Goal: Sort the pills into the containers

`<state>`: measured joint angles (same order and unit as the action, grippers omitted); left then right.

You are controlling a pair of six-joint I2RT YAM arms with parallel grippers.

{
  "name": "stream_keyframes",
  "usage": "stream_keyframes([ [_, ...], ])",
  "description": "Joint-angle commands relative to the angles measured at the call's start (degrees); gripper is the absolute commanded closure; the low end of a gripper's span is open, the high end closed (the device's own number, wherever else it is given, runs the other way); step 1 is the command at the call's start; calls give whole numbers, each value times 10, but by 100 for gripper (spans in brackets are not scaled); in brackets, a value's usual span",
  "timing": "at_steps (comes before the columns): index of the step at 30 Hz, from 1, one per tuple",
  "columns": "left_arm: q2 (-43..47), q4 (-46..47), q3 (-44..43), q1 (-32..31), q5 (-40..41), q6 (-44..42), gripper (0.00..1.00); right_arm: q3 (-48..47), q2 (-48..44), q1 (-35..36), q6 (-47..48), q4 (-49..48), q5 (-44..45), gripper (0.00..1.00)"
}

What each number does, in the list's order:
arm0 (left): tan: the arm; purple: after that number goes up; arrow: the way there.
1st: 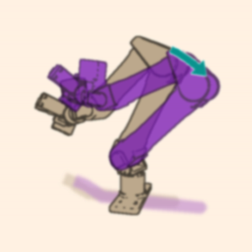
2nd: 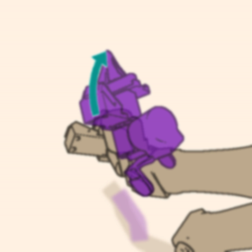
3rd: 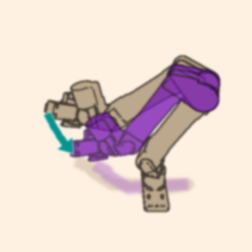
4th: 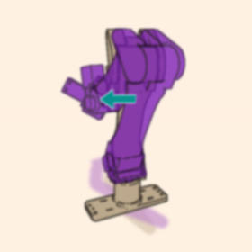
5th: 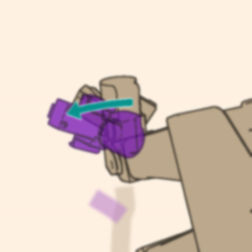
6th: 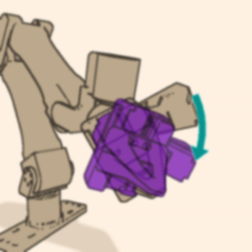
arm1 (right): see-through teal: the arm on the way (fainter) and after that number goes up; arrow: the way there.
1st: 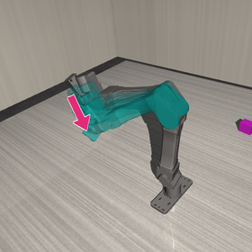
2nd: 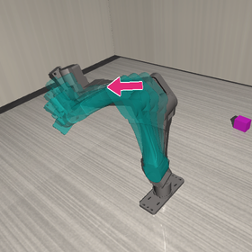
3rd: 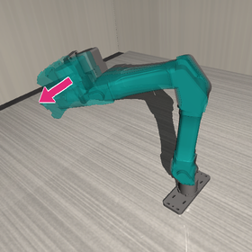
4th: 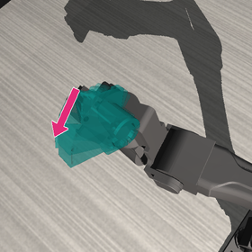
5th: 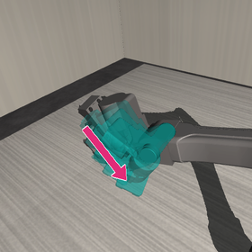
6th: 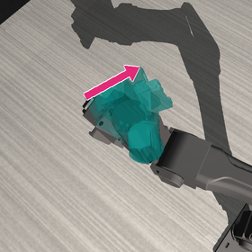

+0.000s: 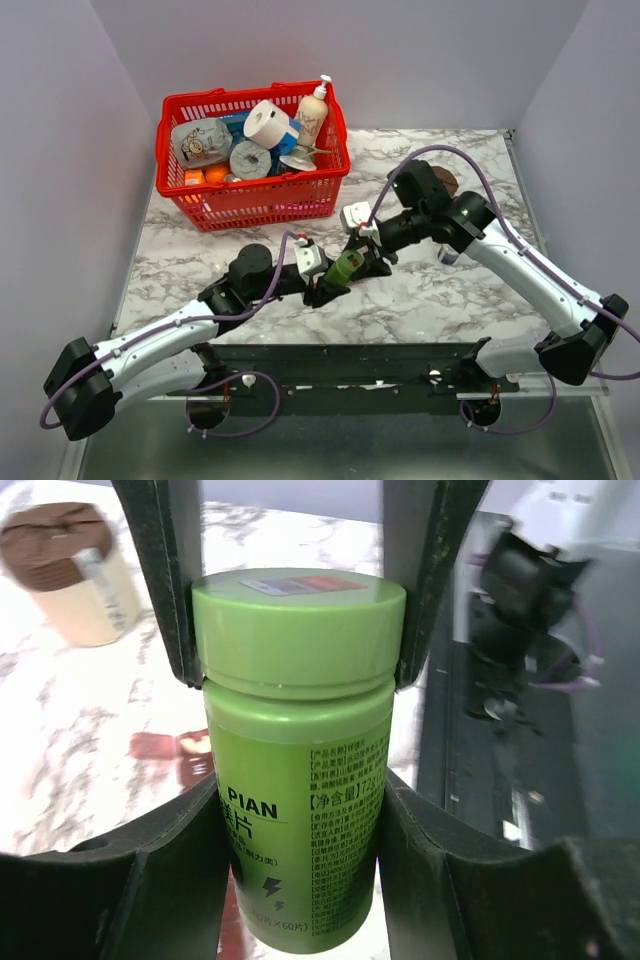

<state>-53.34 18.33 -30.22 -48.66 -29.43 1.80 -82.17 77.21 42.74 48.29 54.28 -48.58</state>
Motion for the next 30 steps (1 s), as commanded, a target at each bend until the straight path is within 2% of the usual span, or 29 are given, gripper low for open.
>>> stream_keyframes([
  [1, -1, 158, -26, -18, 213, -9, 100, 29, 22, 9, -200, -61, 63, 60],
  [2, -9, 169, -30, -21, 258, -14, 100, 31, 24, 9, -239, -76, 64, 60],
  [7, -73, 167, -65, -48, 361, -75, 100, 22, 48, 0, -383, -109, 122, 61],
  [8, -79, 174, -66, -51, 366, -77, 100, 20, 53, -4, -416, -115, 133, 61],
  [12, -86, 185, -62, -52, 358, -79, 100, 14, 58, -19, -433, -116, 125, 57],
  [13, -84, 184, -60, -52, 335, -79, 100, 10, 58, -20, -428, -116, 98, 48],
  [15, -77, 173, -51, -51, 312, -80, 100, -3, 53, -21, -393, -105, 71, 36],
  [16, -71, 165, -49, -50, 269, -83, 100, -11, 51, -23, -378, -96, 47, 22],
  [18, -63, 133, -42, -48, 227, -85, 100, -57, 49, -27, -309, -52, 27, 14],
  [19, -54, 119, -41, -42, 200, -84, 100, -73, 44, -29, -288, -36, 24, 6],
  [20, -50, 99, -45, -36, 126, -86, 100, -90, 40, -31, -236, -5, 17, 4],
  [21, -48, 50, -50, -35, 105, -86, 100, -115, 36, -33, -208, 8, 11, 0],
  [23, -36, -15, -63, -35, 40, -94, 100, -130, 20, -34, -126, 43, -2, 0],
  [25, -18, -41, -64, -35, 11, -94, 100, -129, 8, -34, -67, 66, -28, 0],
  [28, 0, -81, -65, -33, -34, -99, 100, -103, -18, -34, 60, 103, -53, 0],
  [29, 1, -93, -70, -31, -49, -101, 100, -95, -25, -34, 132, 127, -56, 0],
  [30, 1, -115, -74, -29, -77, -104, 100, -94, -27, -34, 158, 142, -60, 0],
])
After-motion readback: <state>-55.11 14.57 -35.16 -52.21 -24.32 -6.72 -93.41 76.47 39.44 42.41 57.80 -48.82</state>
